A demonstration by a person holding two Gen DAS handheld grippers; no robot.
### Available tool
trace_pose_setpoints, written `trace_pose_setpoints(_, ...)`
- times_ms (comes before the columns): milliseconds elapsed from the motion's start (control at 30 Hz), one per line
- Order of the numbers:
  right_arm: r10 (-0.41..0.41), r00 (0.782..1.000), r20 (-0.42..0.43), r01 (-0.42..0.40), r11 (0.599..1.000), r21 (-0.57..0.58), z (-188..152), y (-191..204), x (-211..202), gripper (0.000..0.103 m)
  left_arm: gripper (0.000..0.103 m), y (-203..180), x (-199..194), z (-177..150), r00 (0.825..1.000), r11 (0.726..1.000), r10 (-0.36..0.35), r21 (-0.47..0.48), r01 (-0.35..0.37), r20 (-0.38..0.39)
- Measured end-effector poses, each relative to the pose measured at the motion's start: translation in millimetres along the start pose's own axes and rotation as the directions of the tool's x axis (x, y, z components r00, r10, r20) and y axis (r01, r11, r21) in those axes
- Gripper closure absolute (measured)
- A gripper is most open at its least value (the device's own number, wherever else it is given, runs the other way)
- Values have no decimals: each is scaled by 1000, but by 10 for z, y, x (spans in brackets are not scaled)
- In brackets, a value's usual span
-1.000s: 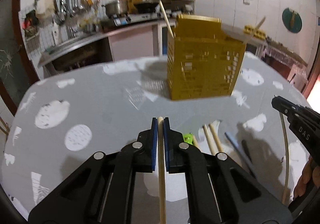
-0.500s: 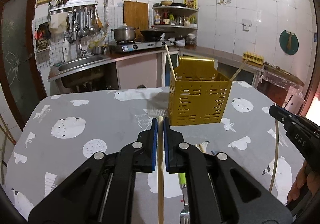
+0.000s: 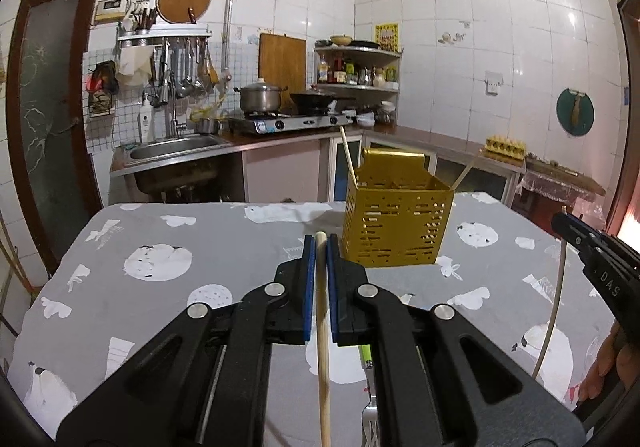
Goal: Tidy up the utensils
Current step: 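Carry the chopstick with the left gripper and drop it into the yellow holder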
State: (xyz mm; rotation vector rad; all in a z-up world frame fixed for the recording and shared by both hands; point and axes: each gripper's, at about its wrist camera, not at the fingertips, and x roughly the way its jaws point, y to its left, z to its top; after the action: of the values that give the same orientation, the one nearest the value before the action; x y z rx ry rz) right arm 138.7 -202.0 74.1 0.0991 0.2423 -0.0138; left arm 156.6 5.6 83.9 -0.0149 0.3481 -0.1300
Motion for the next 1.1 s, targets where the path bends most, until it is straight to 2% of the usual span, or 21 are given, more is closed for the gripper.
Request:
trace_pose_setpoints(400,10,996,90,-9,1000,-5,306,-14,-65,97,98,-66,-126,289,997,1000,-9,21,8,79)
trace_pose_setpoints(633,23,992,121,-22,1000,-6,616,23,112,97,98,-128,64,703,990,999,-37,-4,38,134)
trace_pose_setpoints(867,27,985,172,-22,999,-34,1088,119,334,97,98,-257,366,1192,979,997,-63,-28,70,194)
trace_pose_setpoints(1033,22,977,211,-15,999,-36,1442,194,555,97,98,-420,529,1621,957,998,-56,-24,66,285)
trace_pose_setpoints(1100,18,973,229,-12,1000,-26,1579,217,659,97,98,-530,583,1770,940,998,-57,-2,61,335)
